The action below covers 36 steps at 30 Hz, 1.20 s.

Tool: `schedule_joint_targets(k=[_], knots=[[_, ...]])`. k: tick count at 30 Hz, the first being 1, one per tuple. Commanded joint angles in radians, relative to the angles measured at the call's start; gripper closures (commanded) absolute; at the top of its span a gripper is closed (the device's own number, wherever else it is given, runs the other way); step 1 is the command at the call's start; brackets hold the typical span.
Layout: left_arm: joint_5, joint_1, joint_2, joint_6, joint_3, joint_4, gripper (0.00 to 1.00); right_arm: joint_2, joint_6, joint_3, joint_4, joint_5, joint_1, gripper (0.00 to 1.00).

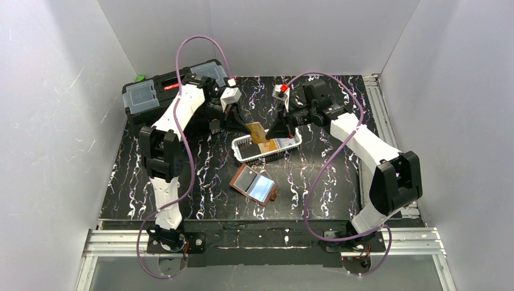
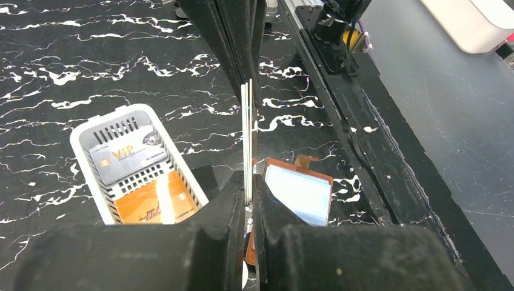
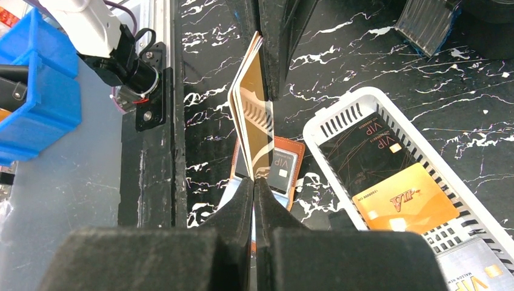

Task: Put the credit cards into the card holder
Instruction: Adjust the credit card.

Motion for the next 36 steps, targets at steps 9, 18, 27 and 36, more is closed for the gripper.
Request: schedule_joint_targets(k=[9, 18, 27, 36], knots=[[-0.072, -0.006, -0.025, 0.017, 0.009, 0.051, 1.00, -0.042, -0.102, 0.070, -0.180, 0.090, 0.001, 0.99], [-0.146, -0.007, -0.031, -0.048, -0.024, 0.162, 1.00, -0.085, -0.089, 0.042, -0.196, 0.287, -0.002, 0.99], [-0.184, -0.006, -0.048, -0.103, -0.064, 0.243, 1.00, -0.155, -0.049, -0.020, -0.140, 0.367, -0.030, 0.99], [-0.238, -0.013, -0.055, -0.187, -0.122, 0.393, 1.00, -0.154, -0.026, -0.022, -0.123, 0.357, -0.036, 0.99]])
